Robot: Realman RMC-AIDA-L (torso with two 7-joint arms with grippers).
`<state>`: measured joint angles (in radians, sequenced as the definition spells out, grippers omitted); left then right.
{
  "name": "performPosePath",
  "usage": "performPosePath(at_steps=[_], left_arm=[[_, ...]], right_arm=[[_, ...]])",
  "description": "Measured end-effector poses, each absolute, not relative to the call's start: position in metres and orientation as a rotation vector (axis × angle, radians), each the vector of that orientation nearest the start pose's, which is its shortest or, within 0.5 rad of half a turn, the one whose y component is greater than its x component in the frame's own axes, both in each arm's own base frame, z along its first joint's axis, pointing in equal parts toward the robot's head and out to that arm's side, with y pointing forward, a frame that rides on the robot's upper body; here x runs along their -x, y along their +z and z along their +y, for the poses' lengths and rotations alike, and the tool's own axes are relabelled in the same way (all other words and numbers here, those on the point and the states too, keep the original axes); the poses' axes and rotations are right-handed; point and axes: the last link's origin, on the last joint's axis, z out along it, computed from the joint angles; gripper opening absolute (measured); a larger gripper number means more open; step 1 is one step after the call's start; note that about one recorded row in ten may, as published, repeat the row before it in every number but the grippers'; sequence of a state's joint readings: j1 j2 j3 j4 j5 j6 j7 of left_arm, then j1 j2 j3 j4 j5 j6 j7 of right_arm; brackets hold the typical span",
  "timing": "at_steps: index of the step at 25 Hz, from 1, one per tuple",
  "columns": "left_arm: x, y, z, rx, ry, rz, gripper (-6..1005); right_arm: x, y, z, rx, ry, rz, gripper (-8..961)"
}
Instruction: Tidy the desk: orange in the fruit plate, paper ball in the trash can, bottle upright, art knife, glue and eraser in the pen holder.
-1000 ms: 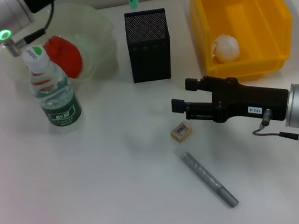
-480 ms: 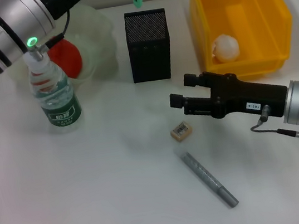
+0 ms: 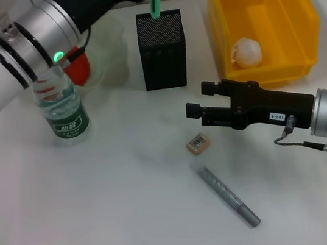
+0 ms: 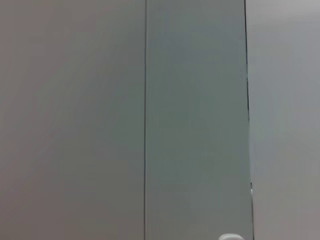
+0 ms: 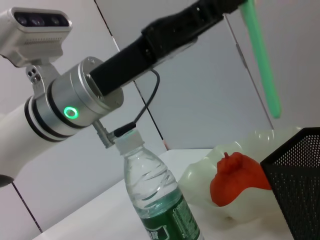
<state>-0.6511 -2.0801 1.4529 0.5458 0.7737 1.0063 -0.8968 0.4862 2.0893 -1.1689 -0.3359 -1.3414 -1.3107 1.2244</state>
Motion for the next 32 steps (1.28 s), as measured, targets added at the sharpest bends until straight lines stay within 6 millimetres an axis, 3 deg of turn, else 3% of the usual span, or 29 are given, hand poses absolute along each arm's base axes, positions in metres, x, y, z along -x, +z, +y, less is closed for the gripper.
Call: performPosePath(at_steps=[9,32], left_arm=[[0.152,-0.045,0.406,2.274,-0.978,-0.218,190],[0.169,-0.053,0.411,2.275,-0.883,-0.297,191]], right_arm=[[-0.259,-0.067,0.313,2.540,0.953,0.865,828],[-0.258,-0.069,0.312,2.549,0.952,0.866,828]])
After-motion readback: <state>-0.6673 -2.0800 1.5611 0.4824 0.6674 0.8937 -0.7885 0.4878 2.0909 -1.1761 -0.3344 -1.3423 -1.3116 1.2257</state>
